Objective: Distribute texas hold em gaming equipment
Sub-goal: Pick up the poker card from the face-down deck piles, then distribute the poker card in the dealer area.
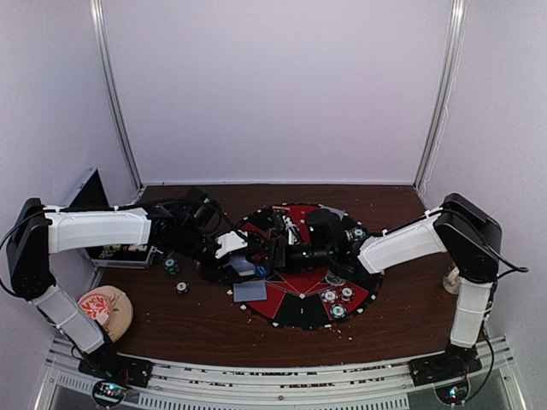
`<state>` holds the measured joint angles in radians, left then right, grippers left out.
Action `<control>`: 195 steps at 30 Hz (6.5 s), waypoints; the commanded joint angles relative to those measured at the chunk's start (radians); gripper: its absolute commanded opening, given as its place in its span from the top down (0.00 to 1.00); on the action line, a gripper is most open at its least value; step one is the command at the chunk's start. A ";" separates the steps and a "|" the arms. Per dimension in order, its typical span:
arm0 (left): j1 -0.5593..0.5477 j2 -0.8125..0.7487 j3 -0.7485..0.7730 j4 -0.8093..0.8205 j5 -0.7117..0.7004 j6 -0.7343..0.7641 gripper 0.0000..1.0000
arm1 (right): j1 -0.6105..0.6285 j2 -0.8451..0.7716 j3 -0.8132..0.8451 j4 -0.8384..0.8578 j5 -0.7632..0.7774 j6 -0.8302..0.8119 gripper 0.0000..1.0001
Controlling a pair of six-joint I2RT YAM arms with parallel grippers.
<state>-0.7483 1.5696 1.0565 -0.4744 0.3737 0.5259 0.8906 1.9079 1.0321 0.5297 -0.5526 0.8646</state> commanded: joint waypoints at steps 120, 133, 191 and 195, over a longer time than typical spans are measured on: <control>-0.017 0.003 -0.016 0.036 -0.001 0.000 0.48 | -0.264 -0.723 -0.660 0.010 0.223 0.131 1.00; -0.024 -0.006 -0.021 0.036 -0.003 -0.001 0.48 | -0.518 -0.988 -0.826 -0.219 0.231 0.072 1.00; -0.025 -0.005 -0.033 0.047 -0.007 0.003 0.47 | -0.615 -0.597 -0.794 -0.095 0.215 0.034 0.54; -0.025 -0.005 -0.033 0.048 -0.007 0.002 0.47 | -0.614 -0.709 -0.776 -0.262 0.279 -0.007 0.43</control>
<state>-0.7677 1.5711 1.0336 -0.4641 0.3561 0.5224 0.2810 1.2900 0.2256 0.4545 -0.3637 0.9161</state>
